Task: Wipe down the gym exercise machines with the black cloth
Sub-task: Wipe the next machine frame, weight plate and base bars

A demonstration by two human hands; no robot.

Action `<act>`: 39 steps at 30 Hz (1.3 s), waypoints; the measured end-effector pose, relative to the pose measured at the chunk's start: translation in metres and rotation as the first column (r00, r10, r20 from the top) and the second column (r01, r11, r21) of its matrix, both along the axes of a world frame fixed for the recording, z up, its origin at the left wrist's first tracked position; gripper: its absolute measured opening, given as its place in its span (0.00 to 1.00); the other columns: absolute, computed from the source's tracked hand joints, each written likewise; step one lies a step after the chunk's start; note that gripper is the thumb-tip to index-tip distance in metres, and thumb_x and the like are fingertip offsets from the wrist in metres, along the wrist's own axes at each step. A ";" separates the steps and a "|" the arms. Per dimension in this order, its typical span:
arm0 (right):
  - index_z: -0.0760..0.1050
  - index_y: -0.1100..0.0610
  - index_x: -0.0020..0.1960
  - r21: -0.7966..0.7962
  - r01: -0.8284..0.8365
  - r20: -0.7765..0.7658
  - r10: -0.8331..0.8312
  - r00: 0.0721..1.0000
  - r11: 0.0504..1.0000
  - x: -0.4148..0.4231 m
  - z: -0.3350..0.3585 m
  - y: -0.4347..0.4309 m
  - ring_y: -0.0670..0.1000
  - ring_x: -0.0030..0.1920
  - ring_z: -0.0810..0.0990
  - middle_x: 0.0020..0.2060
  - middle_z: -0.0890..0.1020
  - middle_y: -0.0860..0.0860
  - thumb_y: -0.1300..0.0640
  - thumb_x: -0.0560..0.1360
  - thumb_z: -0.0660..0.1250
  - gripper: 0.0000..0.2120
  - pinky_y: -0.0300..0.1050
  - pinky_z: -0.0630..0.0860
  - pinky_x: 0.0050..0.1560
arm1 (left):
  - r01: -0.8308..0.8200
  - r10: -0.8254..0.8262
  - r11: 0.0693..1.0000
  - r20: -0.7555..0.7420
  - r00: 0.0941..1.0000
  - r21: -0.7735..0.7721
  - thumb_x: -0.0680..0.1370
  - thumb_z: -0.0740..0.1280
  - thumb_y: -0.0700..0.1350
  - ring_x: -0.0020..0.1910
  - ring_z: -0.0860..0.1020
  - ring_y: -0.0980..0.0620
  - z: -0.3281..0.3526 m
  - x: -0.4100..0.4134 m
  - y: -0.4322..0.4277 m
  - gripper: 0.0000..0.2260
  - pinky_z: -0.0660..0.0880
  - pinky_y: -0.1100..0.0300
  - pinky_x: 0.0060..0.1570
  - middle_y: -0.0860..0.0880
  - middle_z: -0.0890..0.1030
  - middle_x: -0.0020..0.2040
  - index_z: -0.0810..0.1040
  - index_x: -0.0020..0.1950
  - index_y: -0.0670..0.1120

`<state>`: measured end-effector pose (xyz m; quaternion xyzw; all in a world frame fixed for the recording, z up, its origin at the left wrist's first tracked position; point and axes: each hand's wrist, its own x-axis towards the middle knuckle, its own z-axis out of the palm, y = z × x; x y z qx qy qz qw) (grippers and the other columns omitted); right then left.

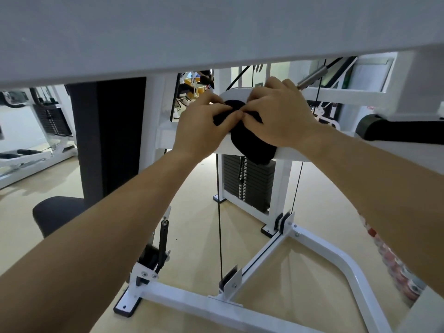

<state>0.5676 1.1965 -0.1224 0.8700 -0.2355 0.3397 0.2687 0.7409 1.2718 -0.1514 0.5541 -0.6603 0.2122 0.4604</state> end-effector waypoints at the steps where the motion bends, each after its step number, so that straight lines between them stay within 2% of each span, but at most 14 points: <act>1: 0.84 0.46 0.56 0.034 -0.018 0.009 0.017 1.000 0.999 -0.002 -0.003 0.000 0.56 0.51 0.74 0.50 0.83 0.48 0.42 0.79 0.56 0.20 0.53 0.67 0.53 | 0.007 -0.006 1.000 -0.024 1.000 0.004 0.77 0.70 0.56 0.50 0.77 0.53 0.000 0.000 0.000 0.15 0.76 0.57 0.51 0.50 0.80 0.53 0.86 0.55 0.46; 3: 0.83 0.46 0.59 0.062 -0.023 0.009 0.023 1.000 0.998 -0.002 -0.009 0.002 0.56 0.53 0.73 0.51 0.83 0.49 0.42 0.78 0.58 0.19 0.53 0.67 0.55 | 0.005 -0.005 1.000 -0.049 0.999 0.003 0.76 0.73 0.52 0.51 0.78 0.53 0.001 0.003 -0.001 0.13 0.76 0.57 0.54 0.49 0.80 0.52 0.85 0.55 0.46; 6: 0.82 0.49 0.59 0.027 0.006 0.033 -0.007 0.999 1.000 0.006 -0.012 0.004 0.58 0.55 0.74 0.51 0.82 0.51 0.47 0.78 0.63 0.14 0.54 0.69 0.56 | -0.054 0.053 0.999 0.012 0.998 0.001 0.77 0.73 0.48 0.53 0.78 0.51 0.004 0.006 -0.005 0.11 0.76 0.57 0.56 0.48 0.80 0.54 0.85 0.57 0.44; 10: 0.83 0.50 0.57 -0.031 0.019 0.034 -0.017 0.999 0.999 0.014 0.003 0.001 0.59 0.55 0.75 0.50 0.82 0.52 0.51 0.78 0.66 0.10 0.54 0.68 0.55 | -0.094 0.092 0.993 -0.034 0.995 -0.071 0.76 0.72 0.44 0.51 0.79 0.51 0.015 0.006 -0.016 0.08 0.70 0.65 0.51 0.47 0.81 0.52 0.86 0.54 0.44; 12: 0.83 0.51 0.54 -0.071 0.034 0.040 -0.031 0.999 0.997 0.010 0.008 -0.004 0.59 0.52 0.76 0.48 0.81 0.53 0.54 0.78 0.66 0.09 0.54 0.69 0.53 | -0.082 0.081 0.991 -0.018 0.997 -0.105 0.76 0.72 0.43 0.49 0.79 0.51 0.016 0.000 -0.019 0.08 0.71 0.65 0.50 0.47 0.81 0.52 0.86 0.53 0.44; 16: 0.84 0.55 0.50 -0.098 0.036 0.091 -0.027 0.995 0.995 -0.019 0.002 -0.014 0.60 0.46 0.75 0.43 0.80 0.55 0.56 0.77 0.66 0.08 0.53 0.70 0.47 | 0.017 0.005 0.985 0.129 0.992 -0.169 0.74 0.72 0.43 0.46 0.80 0.47 0.015 -0.022 -0.029 0.08 0.78 0.53 0.47 0.45 0.82 0.49 0.86 0.51 0.42; 20: 0.85 0.54 0.47 -0.055 0.028 0.036 -0.026 0.999 0.998 -0.032 0.000 -0.015 0.59 0.42 0.74 0.40 0.80 0.54 0.59 0.75 0.69 0.06 0.48 0.66 0.42 | 0.051 -0.013 0.986 0.227 0.974 -0.160 0.74 0.73 0.44 0.44 0.81 0.46 0.007 -0.028 -0.034 0.06 0.79 0.51 0.42 0.46 0.82 0.46 0.86 0.47 0.42; 22: 0.85 0.55 0.46 -0.075 0.042 -0.006 -0.042 0.999 0.996 -0.032 0.001 -0.014 0.59 0.42 0.74 0.39 0.80 0.54 0.61 0.74 0.70 0.05 0.47 0.64 0.42 | 0.054 -0.005 0.988 0.322 0.947 -0.146 0.74 0.73 0.45 0.44 0.79 0.44 0.003 -0.024 -0.032 0.06 0.78 0.51 0.41 0.46 0.82 0.44 0.87 0.45 0.43; 25: 0.84 0.52 0.46 -0.156 0.068 -0.063 -0.079 0.995 0.985 -0.029 0.007 -0.011 0.60 0.43 0.76 0.42 0.79 0.54 0.60 0.74 0.70 0.05 0.50 0.67 0.43 | -0.015 0.078 0.988 0.419 0.904 -0.153 0.73 0.74 0.47 0.44 0.76 0.41 0.009 -0.019 -0.031 0.07 0.73 0.52 0.40 0.46 0.81 0.43 0.86 0.44 0.44; 29: 0.83 0.51 0.47 -0.132 0.062 -0.084 -0.073 0.994 0.989 -0.035 0.012 -0.009 0.60 0.43 0.75 0.41 0.77 0.54 0.59 0.73 0.70 0.06 0.51 0.69 0.43 | -0.016 0.045 0.996 0.320 0.947 -0.092 0.72 0.76 0.46 0.42 0.75 0.43 0.015 -0.028 -0.036 0.06 0.73 0.51 0.37 0.47 0.80 0.42 0.86 0.43 0.44; 32: 0.83 0.53 0.46 -0.076 0.049 -0.038 -0.052 0.998 0.996 -0.050 0.005 -0.010 0.59 0.41 0.75 0.40 0.78 0.54 0.61 0.74 0.70 0.05 0.48 0.69 0.38 | 0.023 -0.016 0.999 0.287 0.958 -0.024 0.73 0.76 0.47 0.43 0.77 0.44 0.015 -0.036 -0.034 0.08 0.73 0.54 0.40 0.46 0.80 0.44 0.85 0.44 0.42; 34: 0.83 0.52 0.46 -0.048 0.022 -0.011 -0.023 1.000 0.999 -0.050 0.005 -0.008 0.59 0.41 0.78 0.41 0.80 0.52 0.60 0.74 0.70 0.05 0.47 0.72 0.37 | 0.022 -0.016 1.000 0.292 0.956 -0.016 0.73 0.76 0.48 0.44 0.77 0.44 0.016 -0.029 -0.030 0.09 0.75 0.51 0.42 0.46 0.81 0.45 0.85 0.45 0.42; 36: 0.82 0.52 0.45 -0.141 0.013 -0.039 -0.019 0.999 0.990 -0.036 0.003 -0.005 0.58 0.40 0.79 0.39 0.81 0.51 0.59 0.75 0.69 0.04 0.47 0.70 0.39 | -0.011 0.024 0.999 0.284 0.959 -0.048 0.74 0.75 0.47 0.45 0.78 0.44 0.016 -0.016 -0.026 0.08 0.77 0.48 0.43 0.45 0.81 0.46 0.85 0.46 0.43; 39: 0.80 0.50 0.41 -0.273 0.086 -0.010 -0.092 0.996 0.958 0.002 0.006 0.002 0.55 0.39 0.78 0.36 0.81 0.47 0.59 0.73 0.69 0.05 0.46 0.68 0.42 | -0.086 0.105 0.990 0.174 0.979 -0.110 0.74 0.74 0.48 0.45 0.78 0.46 0.018 0.011 -0.021 0.08 0.77 0.49 0.44 0.46 0.81 0.47 0.85 0.48 0.44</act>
